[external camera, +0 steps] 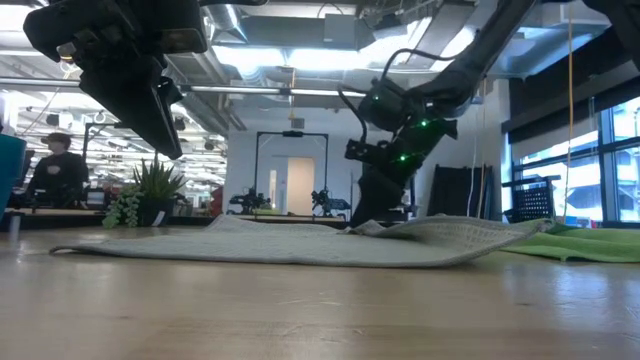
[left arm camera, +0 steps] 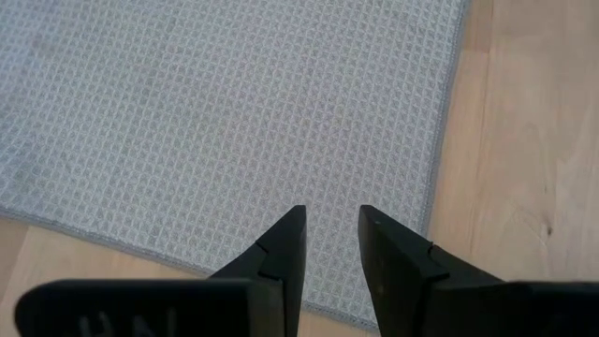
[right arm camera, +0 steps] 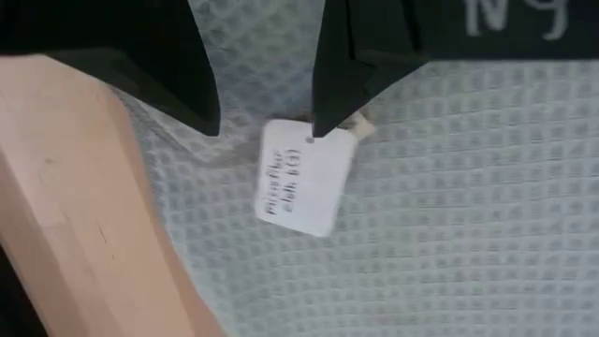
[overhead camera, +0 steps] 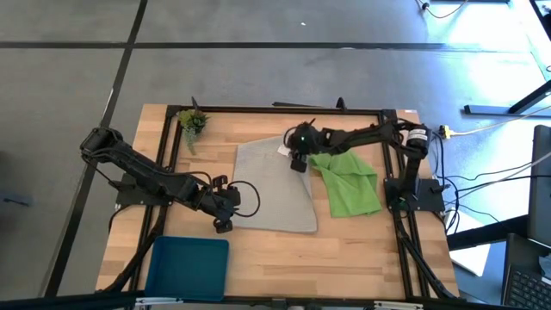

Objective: Fold microfiber towels
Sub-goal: Fold the gray microfiber cloth

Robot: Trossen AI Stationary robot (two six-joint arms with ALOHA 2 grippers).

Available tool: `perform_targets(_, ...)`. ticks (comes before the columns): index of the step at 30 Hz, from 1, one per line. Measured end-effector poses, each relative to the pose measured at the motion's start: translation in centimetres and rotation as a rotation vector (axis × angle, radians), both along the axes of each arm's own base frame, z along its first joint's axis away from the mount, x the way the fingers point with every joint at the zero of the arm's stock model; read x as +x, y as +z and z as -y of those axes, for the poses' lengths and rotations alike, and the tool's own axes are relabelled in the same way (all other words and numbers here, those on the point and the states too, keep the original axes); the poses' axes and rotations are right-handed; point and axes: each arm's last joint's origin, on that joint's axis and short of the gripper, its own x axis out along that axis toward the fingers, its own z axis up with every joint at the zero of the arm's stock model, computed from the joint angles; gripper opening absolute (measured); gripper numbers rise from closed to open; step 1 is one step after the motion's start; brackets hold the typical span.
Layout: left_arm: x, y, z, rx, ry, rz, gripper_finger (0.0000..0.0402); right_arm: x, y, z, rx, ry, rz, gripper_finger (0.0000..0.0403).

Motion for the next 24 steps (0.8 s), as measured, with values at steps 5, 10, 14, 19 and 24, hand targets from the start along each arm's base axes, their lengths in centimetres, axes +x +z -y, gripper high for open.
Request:
perform_targets(5,0.00,0.00,0.00,0.000,0.000,0.000,0.0092,-0.21,-0.03,0.42,0.007,-0.001,-0.003,0.0171)
perform_targets(10,0.00,0.00,0.00,0.000,0.000,0.000,0.0092,-0.21,-0.10,0.17,0.041,0.088,-0.003,0.0162)
perform_targets(14,0.00,0.00,0.00,0.000,-0.001,0.000,0.0092,-0.20,-0.16,0.17,0.036,0.084,-0.006,0.0155)
perform_targets(19,0.00,0.00,0.00,0.000,-0.001,0.000,0.0092,-0.23,-0.86,0.35,0.041,0.077,-0.025,0.0144)
perform_targets(24,0.00,0.00,0.00,0.000,-0.001,0.000,0.0092,-0.21,-0.95,0.40,0.024,0.069,-0.032,0.0110)
